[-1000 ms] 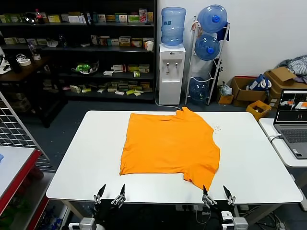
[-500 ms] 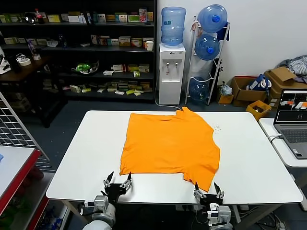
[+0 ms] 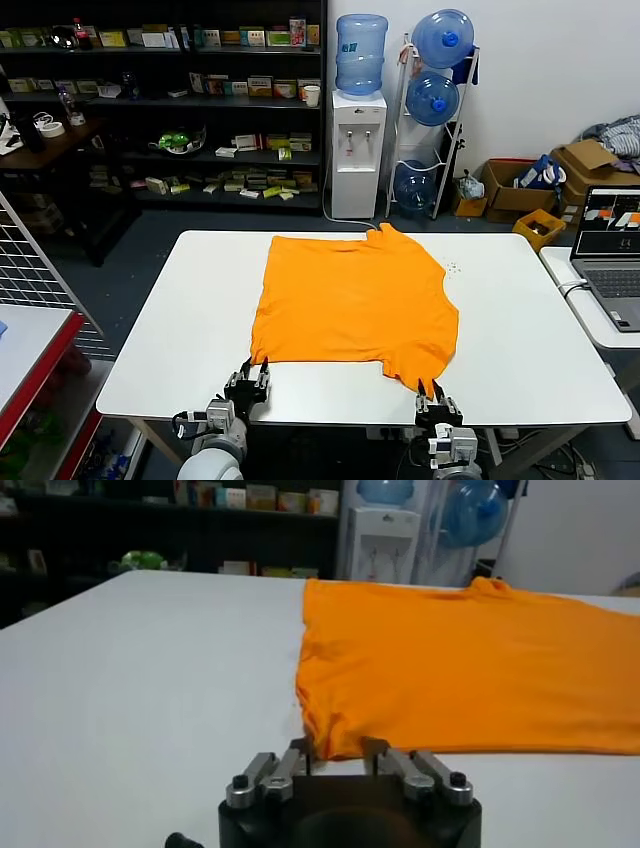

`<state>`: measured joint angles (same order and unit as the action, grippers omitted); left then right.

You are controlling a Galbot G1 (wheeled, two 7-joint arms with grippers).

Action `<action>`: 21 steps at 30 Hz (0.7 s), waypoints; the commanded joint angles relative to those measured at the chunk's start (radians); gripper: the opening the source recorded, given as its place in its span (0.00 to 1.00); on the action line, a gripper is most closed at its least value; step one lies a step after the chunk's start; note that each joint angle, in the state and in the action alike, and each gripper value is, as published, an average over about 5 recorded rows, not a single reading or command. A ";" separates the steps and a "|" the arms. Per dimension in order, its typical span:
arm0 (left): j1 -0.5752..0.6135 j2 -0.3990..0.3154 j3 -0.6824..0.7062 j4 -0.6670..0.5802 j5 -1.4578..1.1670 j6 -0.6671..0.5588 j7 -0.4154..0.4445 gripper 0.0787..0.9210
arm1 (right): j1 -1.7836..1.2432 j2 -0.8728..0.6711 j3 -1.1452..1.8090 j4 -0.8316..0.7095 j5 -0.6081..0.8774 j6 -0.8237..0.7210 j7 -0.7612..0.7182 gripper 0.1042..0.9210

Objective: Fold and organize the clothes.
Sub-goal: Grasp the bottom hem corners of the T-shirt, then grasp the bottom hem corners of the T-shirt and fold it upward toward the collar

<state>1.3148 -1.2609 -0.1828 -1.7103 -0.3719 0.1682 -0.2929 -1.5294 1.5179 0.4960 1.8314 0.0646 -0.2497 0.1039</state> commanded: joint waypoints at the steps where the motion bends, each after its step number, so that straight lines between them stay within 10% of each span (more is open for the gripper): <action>1: -0.021 -0.001 0.006 0.016 -0.005 0.004 -0.006 0.26 | -0.002 0.000 -0.004 0.012 0.007 0.007 0.007 0.20; 8: 0.020 0.024 0.003 -0.083 -0.019 0.004 -0.027 0.04 | -0.087 -0.041 -0.002 0.115 0.061 0.009 0.027 0.02; 21: 0.328 0.142 0.020 -0.397 -0.105 0.024 -0.111 0.02 | -0.421 -0.128 0.010 0.335 0.101 0.041 0.074 0.02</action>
<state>1.4241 -1.1904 -0.1670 -1.8826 -0.4355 0.1851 -0.3595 -1.7670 1.4260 0.5040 2.0468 0.1442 -0.2228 0.1644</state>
